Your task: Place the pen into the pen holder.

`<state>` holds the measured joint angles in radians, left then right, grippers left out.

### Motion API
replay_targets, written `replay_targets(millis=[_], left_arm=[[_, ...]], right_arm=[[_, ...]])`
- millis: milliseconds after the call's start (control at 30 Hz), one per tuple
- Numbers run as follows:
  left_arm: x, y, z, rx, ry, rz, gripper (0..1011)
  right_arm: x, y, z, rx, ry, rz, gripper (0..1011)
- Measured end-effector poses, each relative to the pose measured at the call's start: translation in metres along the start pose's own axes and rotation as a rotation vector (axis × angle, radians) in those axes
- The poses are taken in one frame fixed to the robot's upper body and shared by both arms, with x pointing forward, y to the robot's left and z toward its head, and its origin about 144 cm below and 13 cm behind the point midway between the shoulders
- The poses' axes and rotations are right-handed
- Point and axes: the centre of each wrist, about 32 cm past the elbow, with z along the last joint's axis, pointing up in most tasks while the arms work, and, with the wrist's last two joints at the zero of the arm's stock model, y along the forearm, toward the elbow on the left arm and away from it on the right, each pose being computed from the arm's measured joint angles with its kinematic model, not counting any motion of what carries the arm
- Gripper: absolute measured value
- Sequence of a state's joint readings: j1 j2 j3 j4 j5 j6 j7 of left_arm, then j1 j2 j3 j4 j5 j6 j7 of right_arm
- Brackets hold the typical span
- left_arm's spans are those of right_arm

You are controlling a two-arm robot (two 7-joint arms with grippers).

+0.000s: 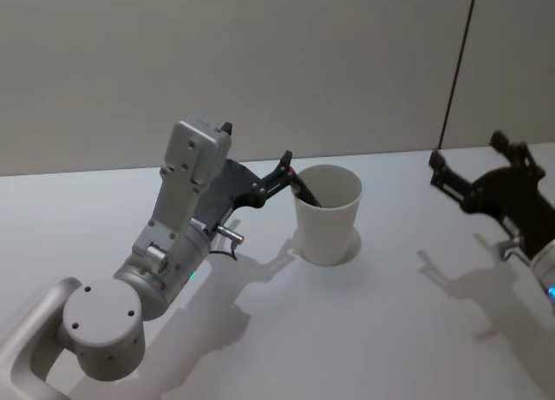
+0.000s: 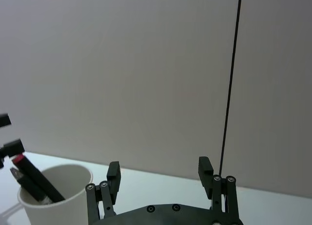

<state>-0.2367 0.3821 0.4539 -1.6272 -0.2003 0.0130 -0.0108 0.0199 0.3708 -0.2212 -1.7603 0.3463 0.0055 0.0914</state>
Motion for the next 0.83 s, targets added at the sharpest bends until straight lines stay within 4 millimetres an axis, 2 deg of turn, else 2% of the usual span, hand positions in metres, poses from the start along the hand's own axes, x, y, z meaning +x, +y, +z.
replay_targets(millis=[267, 833], left_arm=[[0.000, 0.000, 0.000, 0.000, 0.000, 0.000, 1001], [0.000, 0.000, 0.000, 0.001, 0.000, 0.000, 1001]], right_arm=[[-0.012, -0.005, -0.009, -0.045, -0.011, -0.021, 1001], [-0.013, -0.006, -0.009, -0.050, -0.013, -0.022, 1001]])
